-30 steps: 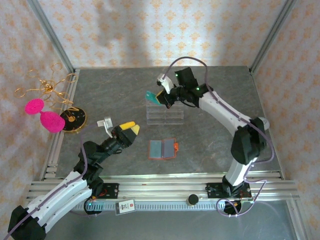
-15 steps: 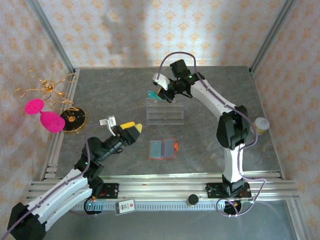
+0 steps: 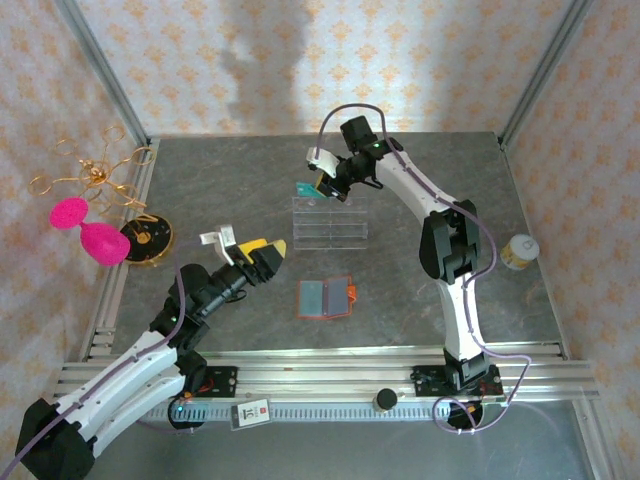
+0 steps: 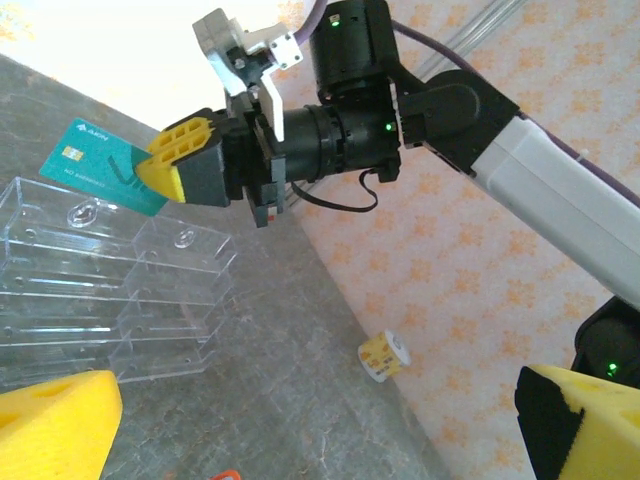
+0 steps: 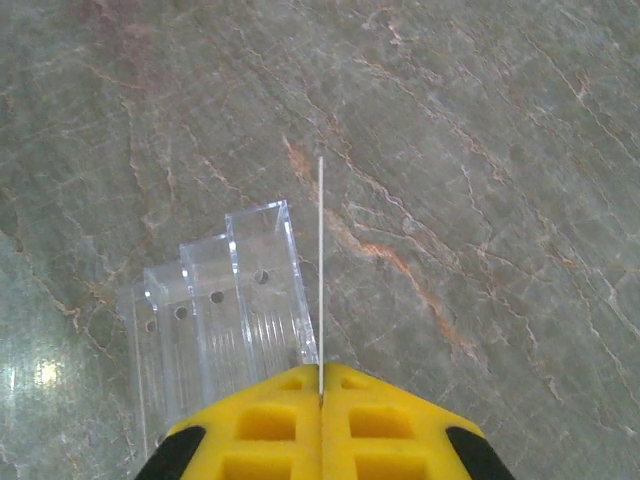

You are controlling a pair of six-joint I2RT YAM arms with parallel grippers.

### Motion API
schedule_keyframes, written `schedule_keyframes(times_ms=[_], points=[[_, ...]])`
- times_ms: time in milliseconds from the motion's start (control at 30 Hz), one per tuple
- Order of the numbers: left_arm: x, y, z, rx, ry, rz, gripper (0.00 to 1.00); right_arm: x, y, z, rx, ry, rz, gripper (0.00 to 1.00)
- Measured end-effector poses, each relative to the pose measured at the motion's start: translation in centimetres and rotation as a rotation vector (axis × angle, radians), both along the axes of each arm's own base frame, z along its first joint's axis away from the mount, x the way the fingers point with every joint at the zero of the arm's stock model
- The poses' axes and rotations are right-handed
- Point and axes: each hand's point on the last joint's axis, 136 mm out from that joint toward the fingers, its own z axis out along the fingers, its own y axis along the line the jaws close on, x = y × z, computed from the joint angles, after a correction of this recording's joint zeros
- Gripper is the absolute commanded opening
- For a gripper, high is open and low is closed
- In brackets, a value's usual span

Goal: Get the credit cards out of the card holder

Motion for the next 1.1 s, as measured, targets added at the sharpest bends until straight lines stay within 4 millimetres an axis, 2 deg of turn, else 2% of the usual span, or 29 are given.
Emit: schedule_keyframes(times_ms=[767, 1100], points=[[0.4, 0.4, -0.4, 0.002, 0.016, 0.015, 0.99, -1.0, 0.1, -0.2, 0.017, 0.011, 0.059, 0.0], [0.5, 0.1, -1.2, -0.003, 0.035, -0.003, 0.99, -1.4, 0.0, -0.5, 0.008, 0.02, 0.072, 0.0]])
